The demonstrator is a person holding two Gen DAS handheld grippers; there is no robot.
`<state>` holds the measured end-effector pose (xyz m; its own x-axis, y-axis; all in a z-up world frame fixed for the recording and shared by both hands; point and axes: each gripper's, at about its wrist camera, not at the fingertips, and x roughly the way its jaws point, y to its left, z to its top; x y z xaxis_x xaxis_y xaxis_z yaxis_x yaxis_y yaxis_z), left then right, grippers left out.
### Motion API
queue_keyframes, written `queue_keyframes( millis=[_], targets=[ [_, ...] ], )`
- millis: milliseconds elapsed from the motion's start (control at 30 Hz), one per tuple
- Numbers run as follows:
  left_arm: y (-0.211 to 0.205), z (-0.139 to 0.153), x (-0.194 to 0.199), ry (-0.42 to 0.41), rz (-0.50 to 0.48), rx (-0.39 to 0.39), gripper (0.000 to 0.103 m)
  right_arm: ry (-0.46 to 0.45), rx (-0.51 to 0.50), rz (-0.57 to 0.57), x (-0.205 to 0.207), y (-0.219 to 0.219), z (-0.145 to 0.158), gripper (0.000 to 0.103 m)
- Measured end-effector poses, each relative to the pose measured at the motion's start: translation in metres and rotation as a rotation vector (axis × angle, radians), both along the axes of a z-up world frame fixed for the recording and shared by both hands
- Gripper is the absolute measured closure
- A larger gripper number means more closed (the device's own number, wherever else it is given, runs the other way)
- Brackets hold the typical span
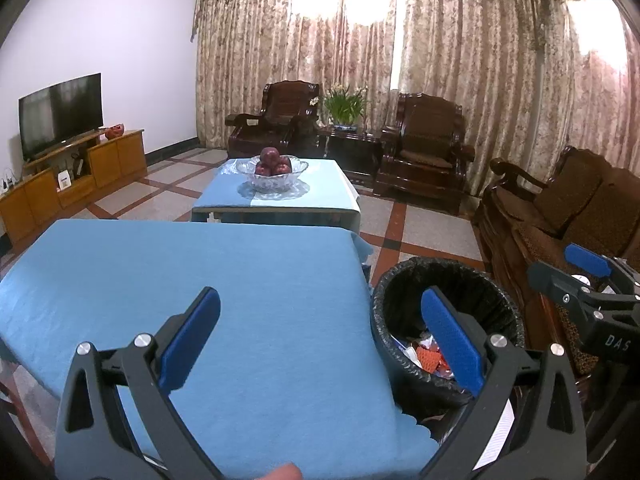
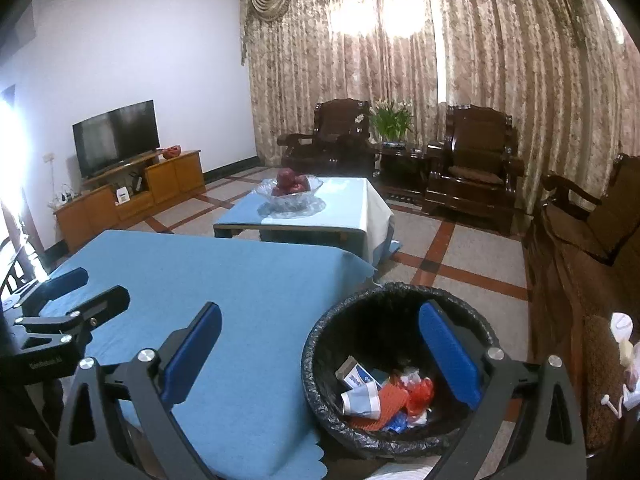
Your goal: Collect trash
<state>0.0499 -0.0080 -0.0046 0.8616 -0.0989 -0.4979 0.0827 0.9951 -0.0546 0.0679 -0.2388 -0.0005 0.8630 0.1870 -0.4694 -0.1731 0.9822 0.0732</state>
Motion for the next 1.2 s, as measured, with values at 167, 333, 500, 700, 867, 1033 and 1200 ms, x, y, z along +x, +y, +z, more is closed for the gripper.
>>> queue_keyframes(
  millis=[167,333,500,700,867,1033,1200],
  targets=[
    [0.000,0.001,-0.001,0.000,-0.001,-0.001,0.005,0.003,0.006,0.002,0.000,0.002,0.001,0.006],
    [-0.001,0.000,-0.001,0.000,0.000,0.000,0.005,0.001,0.002,0.007,-0.001,0.006,0.001,0.006],
    [0.001,0.001,-0.002,0.005,0.004,-0.002,0.005,0.000,0.003,0.009,0.001,0.007,0.002,0.006],
    [0.002,0.001,-0.002,0.003,0.003,0.001,0.005,0.000,0.004,0.012,0.002,0.010,0.001,0.006],
    [0.001,0.001,-0.002,0.004,0.003,0.000,0.005,0.001,0.003,0.012,0.002,0.009,0.001,0.006],
    [0.004,0.002,-0.002,0.005,0.003,0.000,0.005,0.003,0.002,0.013,0.003,0.011,0.000,0.006],
    [0.004,0.002,-0.003,0.005,0.003,0.001,0.005,0.002,0.001,0.014,0.003,0.011,0.001,0.006]
  ],
)
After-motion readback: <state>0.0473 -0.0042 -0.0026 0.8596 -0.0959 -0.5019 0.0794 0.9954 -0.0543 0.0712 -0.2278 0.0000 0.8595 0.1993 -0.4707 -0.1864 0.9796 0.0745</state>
